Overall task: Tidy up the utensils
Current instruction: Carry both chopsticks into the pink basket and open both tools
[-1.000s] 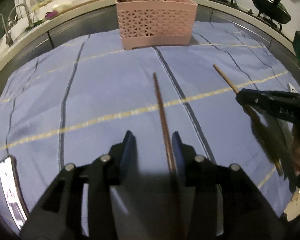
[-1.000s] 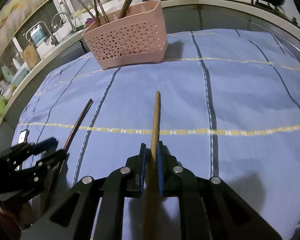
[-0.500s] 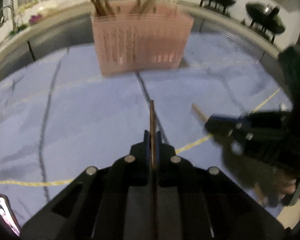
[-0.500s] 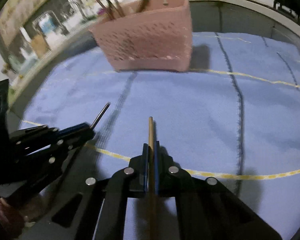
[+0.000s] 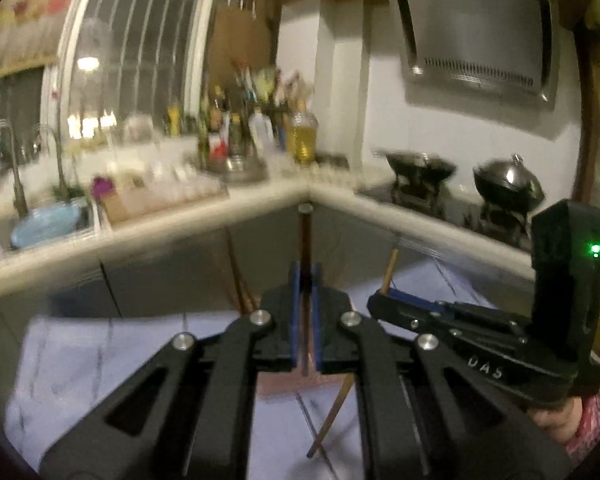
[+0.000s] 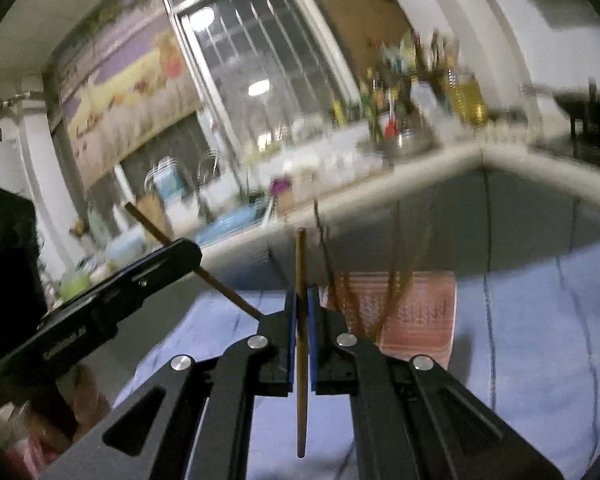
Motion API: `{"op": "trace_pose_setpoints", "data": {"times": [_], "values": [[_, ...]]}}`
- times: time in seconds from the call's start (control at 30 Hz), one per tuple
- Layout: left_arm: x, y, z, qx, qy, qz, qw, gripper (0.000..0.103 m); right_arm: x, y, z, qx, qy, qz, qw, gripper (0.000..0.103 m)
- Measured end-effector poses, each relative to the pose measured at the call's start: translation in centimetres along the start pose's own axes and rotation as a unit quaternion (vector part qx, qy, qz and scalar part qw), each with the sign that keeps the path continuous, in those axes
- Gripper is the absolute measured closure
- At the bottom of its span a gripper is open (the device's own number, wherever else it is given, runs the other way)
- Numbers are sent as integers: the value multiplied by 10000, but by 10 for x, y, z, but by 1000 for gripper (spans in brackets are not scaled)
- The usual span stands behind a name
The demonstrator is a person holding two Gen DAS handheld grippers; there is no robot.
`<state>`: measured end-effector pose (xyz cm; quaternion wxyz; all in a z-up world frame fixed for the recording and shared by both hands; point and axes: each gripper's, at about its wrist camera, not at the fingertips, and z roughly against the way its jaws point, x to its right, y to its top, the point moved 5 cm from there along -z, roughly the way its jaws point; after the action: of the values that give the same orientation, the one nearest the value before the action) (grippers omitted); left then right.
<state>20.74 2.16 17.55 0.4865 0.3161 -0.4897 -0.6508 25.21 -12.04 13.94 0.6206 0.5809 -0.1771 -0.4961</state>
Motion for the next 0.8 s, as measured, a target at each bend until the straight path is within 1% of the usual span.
{"op": "trace_pose_setpoints", "data": {"times": [0.07,0.13,0.17,0.27,0.37,0.43,0.5,0.57,0.6,0.63,0.67,0.73,0.8], "values": [[-5,24,-14,127,154,-51,9998,99,3,26,-11,166,-74,50,9998,98],[-10,37,-27,191,279,-116,9994,99,10,45,-23,264,-204,104,9994,98],[-13,43,-40,177,345,-135,9992,99,15,53,-33,271,-284,126,9991,98],[-23,43,-66,32,457,-139,9989,99,34,59,-62,177,-470,161,9986,98],[-32,31,-90,-205,489,-148,9985,99,43,51,-82,-13,-579,195,9981,98],[-35,19,-102,-382,474,-148,9980,98,46,39,-93,-192,-587,211,9979,98],[-37,2,-115,-642,446,-87,9969,98,51,23,-105,-416,-577,230,9972,98],[-39,-12,-122,-859,524,-19,9949,97,53,9,-111,-614,-541,94,9966,97],[-40,-19,-125,-969,544,9,9938,93,55,5,-112,-692,-516,0,9963,96],[-41,-23,-126,-1033,558,37,9931,81,55,1,-111,-737,-497,-82,9960,96],[-43,-27,-124,-1080,602,103,9923,67,56,-1,-109,-765,-532,-150,9955,93],[-46,-31,-115,-1016,706,190,9921,57,55,-1,-97,-655,-587,-204,9959,83],[-46,-31,-99,-904,708,215,9932,56,48,2,-76,-433,-585,-229,9971,61]]}}
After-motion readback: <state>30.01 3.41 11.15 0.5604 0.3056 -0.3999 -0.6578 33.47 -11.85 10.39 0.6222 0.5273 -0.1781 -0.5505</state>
